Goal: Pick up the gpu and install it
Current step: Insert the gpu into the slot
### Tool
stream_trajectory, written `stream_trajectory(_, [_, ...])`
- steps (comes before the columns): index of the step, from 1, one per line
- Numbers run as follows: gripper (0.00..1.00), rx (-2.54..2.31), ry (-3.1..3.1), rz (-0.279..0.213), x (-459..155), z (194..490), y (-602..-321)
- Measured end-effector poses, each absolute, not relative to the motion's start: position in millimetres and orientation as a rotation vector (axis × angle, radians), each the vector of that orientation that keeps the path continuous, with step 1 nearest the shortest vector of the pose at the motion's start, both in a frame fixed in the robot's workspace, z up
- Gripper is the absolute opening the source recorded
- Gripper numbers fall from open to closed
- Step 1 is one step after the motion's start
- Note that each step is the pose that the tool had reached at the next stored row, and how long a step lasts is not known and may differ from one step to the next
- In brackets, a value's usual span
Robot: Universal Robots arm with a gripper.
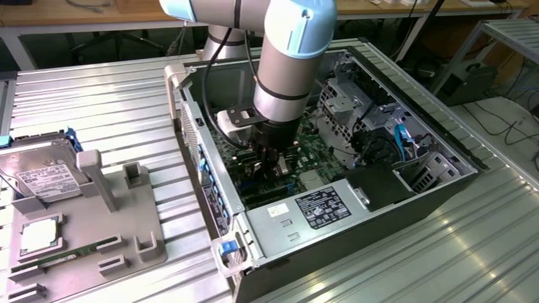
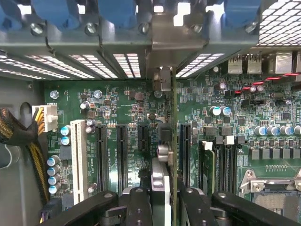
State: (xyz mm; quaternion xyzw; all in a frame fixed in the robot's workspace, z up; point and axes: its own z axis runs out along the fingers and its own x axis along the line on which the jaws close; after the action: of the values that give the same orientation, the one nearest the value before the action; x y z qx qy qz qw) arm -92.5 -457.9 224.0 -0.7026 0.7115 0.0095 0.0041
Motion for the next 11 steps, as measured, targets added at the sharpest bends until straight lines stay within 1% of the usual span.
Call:
stream_trajectory(10, [0.29, -2.201, 2.228, 0.03, -92.5, 224.8, -457.6])
stream_trajectory(11, [0.36, -2.202, 2.229, 0.029, -92.5, 226.6, -457.7])
